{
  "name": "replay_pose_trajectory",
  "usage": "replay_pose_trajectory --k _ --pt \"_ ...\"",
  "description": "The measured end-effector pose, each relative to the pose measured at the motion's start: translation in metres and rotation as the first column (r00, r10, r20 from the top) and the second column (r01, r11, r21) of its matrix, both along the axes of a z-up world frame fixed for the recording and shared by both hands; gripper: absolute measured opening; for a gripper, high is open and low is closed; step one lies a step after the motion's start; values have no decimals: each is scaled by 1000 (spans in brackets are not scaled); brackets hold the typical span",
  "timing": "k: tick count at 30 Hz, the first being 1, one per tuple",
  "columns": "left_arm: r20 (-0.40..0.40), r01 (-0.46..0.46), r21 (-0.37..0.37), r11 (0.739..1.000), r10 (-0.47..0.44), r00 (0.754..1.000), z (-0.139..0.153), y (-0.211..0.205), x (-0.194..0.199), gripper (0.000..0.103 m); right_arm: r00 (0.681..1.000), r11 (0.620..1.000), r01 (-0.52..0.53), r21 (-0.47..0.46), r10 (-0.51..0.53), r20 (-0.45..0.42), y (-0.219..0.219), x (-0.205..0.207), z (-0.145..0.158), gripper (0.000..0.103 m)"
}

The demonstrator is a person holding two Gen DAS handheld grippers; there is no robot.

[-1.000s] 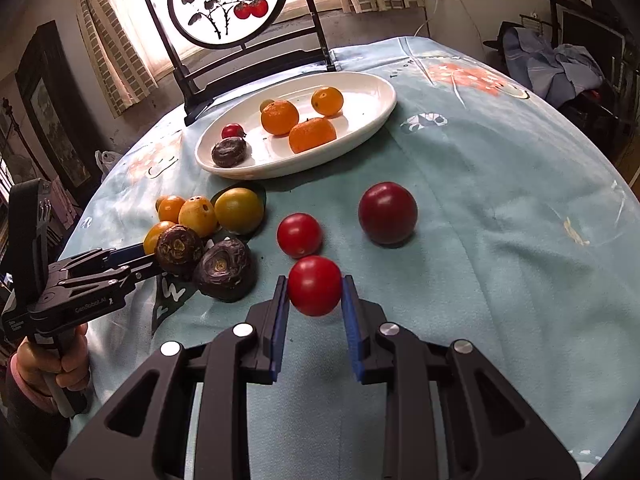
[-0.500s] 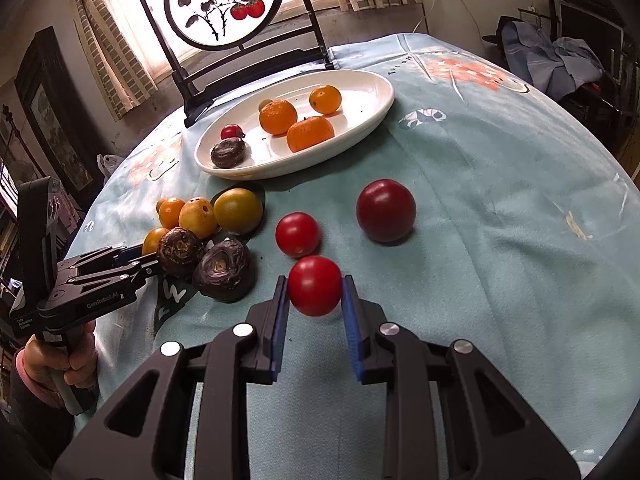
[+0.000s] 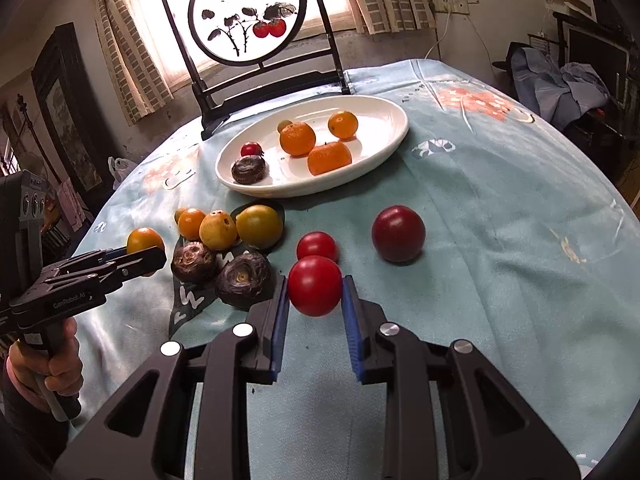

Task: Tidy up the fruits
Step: 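Lower the red tomato and yellow-orange fruit onto the plate and open both grippers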

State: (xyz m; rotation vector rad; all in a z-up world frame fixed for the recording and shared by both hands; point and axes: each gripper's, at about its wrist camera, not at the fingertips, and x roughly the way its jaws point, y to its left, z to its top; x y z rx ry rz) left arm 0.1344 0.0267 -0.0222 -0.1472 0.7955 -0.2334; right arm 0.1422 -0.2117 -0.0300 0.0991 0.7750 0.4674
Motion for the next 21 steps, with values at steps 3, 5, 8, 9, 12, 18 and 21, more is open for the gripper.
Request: replay_pose_trajectory --k 3,5,8,9,12,18,21 --pt "20 14 3 1000 -14 1000 12 -1 13 38 998 1000 -14 -7 14 57 6 6 15 26" --pt "36 20 -1 1000 -20 999 21 -3 28 38 995 1000 -14 1 14 97 11 17 26 26" --pt "58 25 5 1000 -25 998 31 -8 61 38 992 1000 -21 14 19 125 22 44 38 26" --pt "60 23 14 1000 -24 998 33 -10 74 38 992 1000 -23 16 21 127 26 54 40 26" --pt "46 12 42 999 -14 999 31 -16 114 38 992 1000 -22 9 21 127 39 86 42 26" --pt "2 -21 105 994 20 1000 23 -22 158 44 986 996 -62 -68 72 153 65 120 33 36" --pt "19 -92 145 985 90 996 29 -17 151 80 979 993 -70 -91 86 182 63 119 36 59"
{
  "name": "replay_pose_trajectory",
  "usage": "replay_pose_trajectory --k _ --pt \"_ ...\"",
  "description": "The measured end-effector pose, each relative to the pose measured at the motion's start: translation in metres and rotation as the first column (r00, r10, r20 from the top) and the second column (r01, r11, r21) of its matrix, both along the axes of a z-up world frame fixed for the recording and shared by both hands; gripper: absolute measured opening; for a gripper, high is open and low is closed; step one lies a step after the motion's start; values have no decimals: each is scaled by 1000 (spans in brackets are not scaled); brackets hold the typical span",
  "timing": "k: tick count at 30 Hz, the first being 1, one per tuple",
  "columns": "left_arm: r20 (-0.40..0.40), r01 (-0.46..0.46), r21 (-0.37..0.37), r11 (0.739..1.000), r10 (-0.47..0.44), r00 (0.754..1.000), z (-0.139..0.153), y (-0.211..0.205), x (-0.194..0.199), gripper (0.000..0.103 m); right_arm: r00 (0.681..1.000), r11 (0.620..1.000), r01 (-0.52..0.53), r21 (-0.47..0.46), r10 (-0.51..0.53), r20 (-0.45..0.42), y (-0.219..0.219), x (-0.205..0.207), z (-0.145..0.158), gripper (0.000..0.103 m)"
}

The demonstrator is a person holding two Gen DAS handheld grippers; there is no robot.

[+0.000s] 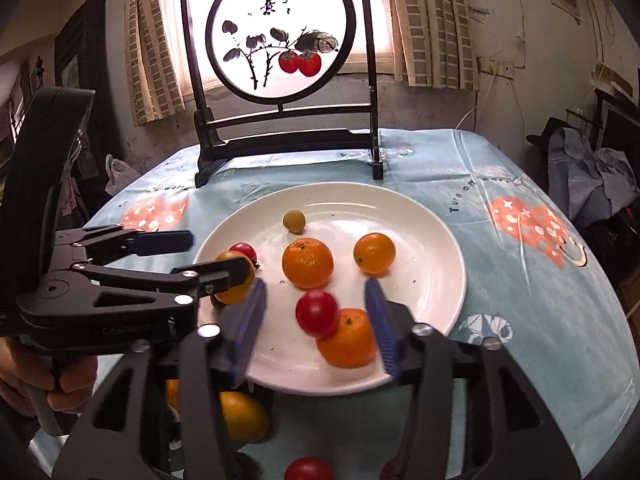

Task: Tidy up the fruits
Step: 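Lower the red tomato and yellow-orange fruit onto the plate and open both grippers, then move both open grippers back to the fruit cluster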

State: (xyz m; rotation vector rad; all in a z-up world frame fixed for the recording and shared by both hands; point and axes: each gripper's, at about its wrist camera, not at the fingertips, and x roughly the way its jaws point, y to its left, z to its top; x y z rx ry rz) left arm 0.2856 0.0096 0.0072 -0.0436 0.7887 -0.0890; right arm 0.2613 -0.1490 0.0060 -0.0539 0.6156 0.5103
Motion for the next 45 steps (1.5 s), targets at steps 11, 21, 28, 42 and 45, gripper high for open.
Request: replay_pose_trajectory --k 11,21,28,42,45 --pt "27 -81 -108 991 84 996 -19 30 -94 94 996 997 -71 20 72 -43 -76 -20 -6 59" --pt "-20 -53 -4 999 53 998 -29 16 -87 98 974 999 -54 -2 52 -222 -85 -23 -38 59" --pt "-63 -121 9 993 121 991 -39 25 -82 98 952 991 -119 -64 96 -291 -81 -30 -57 57" --pt "-15 -116 11 993 116 993 -39 16 -127 98 963 999 -23 -23 16 -269 -88 -41 -58 38" --pt "-19 -100 -9 995 100 995 -44 13 -137 97 970 999 10 37 -1 -244 -96 -47 -49 38"
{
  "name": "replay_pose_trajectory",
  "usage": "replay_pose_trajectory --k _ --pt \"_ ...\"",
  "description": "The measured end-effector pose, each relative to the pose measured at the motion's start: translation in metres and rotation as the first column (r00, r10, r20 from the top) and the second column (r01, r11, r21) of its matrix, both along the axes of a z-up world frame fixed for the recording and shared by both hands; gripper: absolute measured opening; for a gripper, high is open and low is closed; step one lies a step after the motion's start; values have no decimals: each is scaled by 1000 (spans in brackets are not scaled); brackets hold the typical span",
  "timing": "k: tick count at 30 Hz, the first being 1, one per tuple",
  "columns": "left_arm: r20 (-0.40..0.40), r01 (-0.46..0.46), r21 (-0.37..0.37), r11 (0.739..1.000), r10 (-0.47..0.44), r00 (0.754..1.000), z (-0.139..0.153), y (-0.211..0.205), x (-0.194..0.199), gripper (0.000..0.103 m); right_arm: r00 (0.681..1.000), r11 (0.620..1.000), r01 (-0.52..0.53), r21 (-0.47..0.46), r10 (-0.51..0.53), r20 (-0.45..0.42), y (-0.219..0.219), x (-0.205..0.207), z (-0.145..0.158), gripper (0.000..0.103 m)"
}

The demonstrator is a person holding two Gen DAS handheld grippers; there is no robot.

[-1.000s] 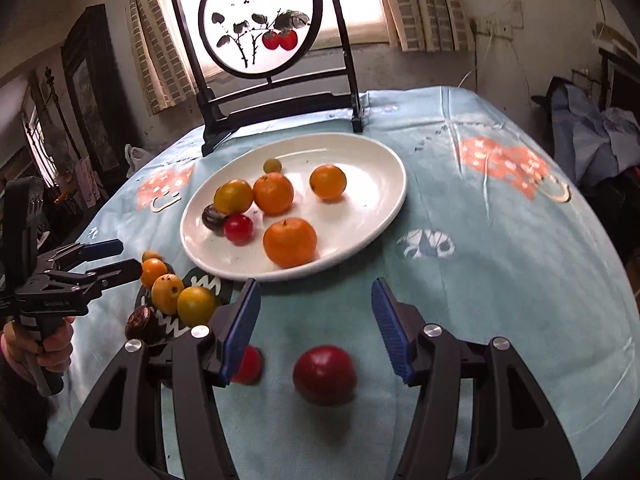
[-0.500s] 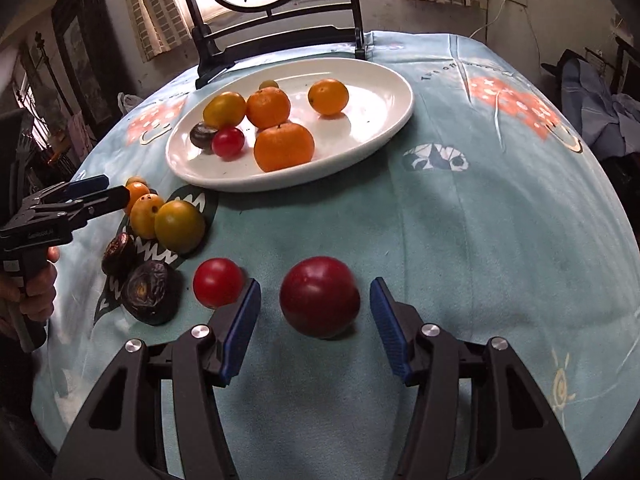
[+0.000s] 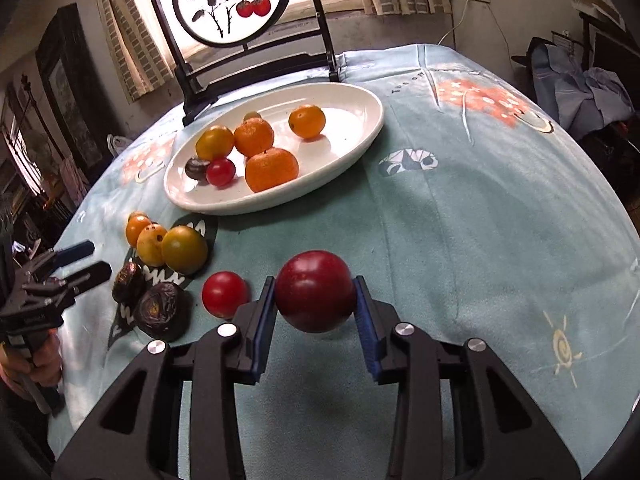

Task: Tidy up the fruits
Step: 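Move both open grippers back to the fruit cluster, then grasp a large dark red tomato with the right gripper while the left grasps a dark purple fruit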

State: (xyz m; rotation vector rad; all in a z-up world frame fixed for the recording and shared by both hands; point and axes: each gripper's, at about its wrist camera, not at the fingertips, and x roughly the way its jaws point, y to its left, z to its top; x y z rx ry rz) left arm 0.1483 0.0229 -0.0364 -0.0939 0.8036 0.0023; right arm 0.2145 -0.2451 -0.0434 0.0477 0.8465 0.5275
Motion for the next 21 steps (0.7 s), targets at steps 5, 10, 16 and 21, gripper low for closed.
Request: replay_pose_trajectory --k 5,10,16,21 --pt "1 51 16 999 -51 999 -7 -10 -10 92 1000 1000 -3 9 3 25 2 -7 4 38" --pt "-65 95 -31 995 -97 993 -19 -13 1 68 999 1000 -7 22 7 38 0 -10 7 38" --pt "-80 87 -26 996 -89 993 -24 -18 9 65 999 1000 -10 24 9 49 0 -12 10 38" --pt "-82 81 -11 997 -82 993 -24 -20 10 65 999 1000 -7 22 6 54 -1 -13 11 38"
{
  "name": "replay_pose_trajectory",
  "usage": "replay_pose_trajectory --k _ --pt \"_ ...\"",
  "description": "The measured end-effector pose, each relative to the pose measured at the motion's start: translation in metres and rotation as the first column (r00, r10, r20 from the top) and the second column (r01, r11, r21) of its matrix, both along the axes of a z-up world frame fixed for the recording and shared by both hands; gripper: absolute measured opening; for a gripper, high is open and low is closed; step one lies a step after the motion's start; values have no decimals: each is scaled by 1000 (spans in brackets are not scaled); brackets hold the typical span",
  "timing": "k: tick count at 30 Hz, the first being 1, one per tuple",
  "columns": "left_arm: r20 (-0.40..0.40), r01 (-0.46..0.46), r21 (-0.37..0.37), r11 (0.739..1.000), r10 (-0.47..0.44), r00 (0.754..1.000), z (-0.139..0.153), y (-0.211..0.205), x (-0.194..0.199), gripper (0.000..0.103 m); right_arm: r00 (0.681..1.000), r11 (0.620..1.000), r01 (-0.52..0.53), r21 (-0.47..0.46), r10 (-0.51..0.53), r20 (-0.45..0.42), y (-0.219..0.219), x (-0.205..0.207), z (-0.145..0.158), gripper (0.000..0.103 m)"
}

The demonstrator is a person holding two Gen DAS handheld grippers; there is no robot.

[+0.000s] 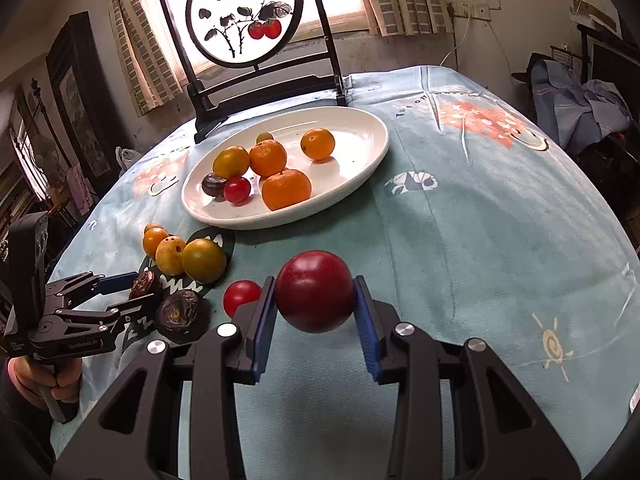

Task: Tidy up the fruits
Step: 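Grasp a large dark red tomato with the right gripper while the left grasps a dark purple fruit, then carry the dark red tomato to the plate and open the right gripper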

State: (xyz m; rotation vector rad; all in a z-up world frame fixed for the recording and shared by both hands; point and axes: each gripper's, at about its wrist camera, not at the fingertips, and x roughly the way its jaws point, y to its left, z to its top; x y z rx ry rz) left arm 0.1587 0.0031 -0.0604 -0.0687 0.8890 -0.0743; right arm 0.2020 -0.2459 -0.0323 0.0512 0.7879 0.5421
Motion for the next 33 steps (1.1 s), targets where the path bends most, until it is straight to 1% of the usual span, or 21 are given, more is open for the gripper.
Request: replay_pose_trajectory --k 2,5,8,12,15,16,19,22,24,27,30,33 --pt "0 -8 10 1000 8 1000 0 -1 1 65 1000 1000 0 -1 0 -3 0 0 0 38" --pt "-3 -12 52 999 12 1000 0 -8 1 64 1000 1000 2 -3 -2 -1 0 0 0 38" --pt "-2 -3 67 998 3 1000 0 -12 1 59 1000 1000 2 -3 -2 -2 0 0 -1 38" --pt "-3 -5 87 996 5 1000 0 -14 1 58 1000 1000 1 -5 -1 -4 0 1 -1 38" --pt "1 8 91 996 -8 1000 0 -16 0 51 1000 1000 1 -5 -1 -8 -1 1 -3 38" --pt "2 13 92 996 -13 1000 0 -18 -1 47 1000 1000 2 -7 -2 -9 0 2 -3 38" --pt "5 15 101 995 -16 1000 1 -21 -2 43 1000 1000 1 -10 -1 -18 1 3 -5 38" --pt "3 -2 75 997 2 1000 2 -17 -4 43 1000 1000 0 -6 0 -17 1 4 -5 38" --pt "5 -23 39 999 23 1000 4 -10 -7 43 1000 1000 -2 3 2 -4 1 3 -4 38" --pt "28 -45 -20 999 46 999 11 0 -12 43 1000 1000 -9 20 8 19 1 1 -1 38" --pt "75 -56 -68 996 61 995 26 5 -11 43 998 998 -7 67 3 62 2 -1 8 38" --pt "113 -66 -84 994 76 991 49 5 11 43 994 989 -7 146 -9 108 8 8 23 38"
